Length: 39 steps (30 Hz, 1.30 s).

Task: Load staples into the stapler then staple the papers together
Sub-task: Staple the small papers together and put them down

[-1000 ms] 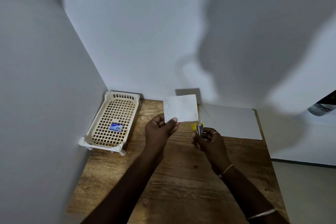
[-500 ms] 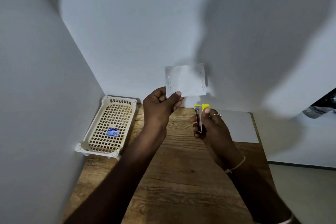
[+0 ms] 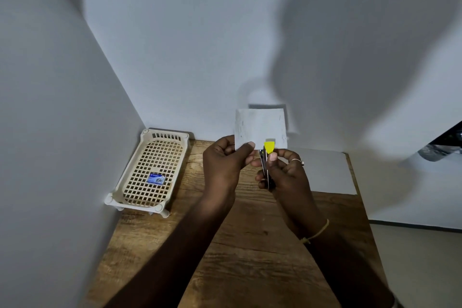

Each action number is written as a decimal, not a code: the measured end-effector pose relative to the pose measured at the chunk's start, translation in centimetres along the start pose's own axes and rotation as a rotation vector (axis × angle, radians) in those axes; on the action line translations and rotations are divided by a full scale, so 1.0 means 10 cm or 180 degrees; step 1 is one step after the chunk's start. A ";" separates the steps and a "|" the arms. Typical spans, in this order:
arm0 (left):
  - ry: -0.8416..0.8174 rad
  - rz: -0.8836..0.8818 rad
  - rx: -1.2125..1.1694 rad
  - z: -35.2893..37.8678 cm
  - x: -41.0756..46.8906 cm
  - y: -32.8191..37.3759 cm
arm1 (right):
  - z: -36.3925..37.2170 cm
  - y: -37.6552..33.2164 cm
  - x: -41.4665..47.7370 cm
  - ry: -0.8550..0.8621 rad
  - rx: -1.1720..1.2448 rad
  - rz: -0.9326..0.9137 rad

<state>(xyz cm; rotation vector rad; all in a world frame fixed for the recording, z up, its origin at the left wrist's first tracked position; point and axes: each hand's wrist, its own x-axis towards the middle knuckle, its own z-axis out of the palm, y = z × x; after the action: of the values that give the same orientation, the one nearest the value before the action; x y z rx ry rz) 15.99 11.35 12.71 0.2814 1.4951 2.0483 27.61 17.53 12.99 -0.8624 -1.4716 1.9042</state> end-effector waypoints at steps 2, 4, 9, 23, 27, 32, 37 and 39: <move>-0.0005 -0.0083 0.0063 -0.03 -0.02 -0.05 | 0.00 0.02 -0.02 -0.0041 0.0076 0.0128; 0.0062 -0.0225 0.0093 -0.04 -0.04 -0.11 | -0.01 0.05 -0.02 -0.0057 0.0159 0.0300; 0.0189 -0.0635 -0.0002 -0.09 -0.12 -0.23 | -0.04 0.15 -0.04 0.0001 0.0366 0.0683; 0.0070 -0.1044 -0.0005 -0.22 -0.22 -0.48 | -0.04 0.44 -0.07 0.0424 0.0453 0.1093; -0.0044 -0.1036 0.0049 -0.25 -0.21 -0.52 | -0.04 0.50 -0.07 0.0493 0.0259 0.1021; -0.0537 -0.1255 0.0031 -0.20 -0.21 -0.54 | -0.05 0.54 -0.06 0.0542 0.0111 0.0907; -0.0472 -0.1241 0.0106 -0.16 -0.23 -0.60 | -0.05 0.59 -0.06 0.0573 0.0041 0.0872; -0.0467 -0.1138 0.0143 -0.17 -0.25 -0.61 | -0.05 0.60 -0.07 0.0580 0.0037 0.0849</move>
<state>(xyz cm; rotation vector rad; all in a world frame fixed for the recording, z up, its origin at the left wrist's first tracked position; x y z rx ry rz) 19.23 9.85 6.89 0.1635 1.3900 1.6780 28.10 15.92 7.14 -1.2442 -1.2872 1.9581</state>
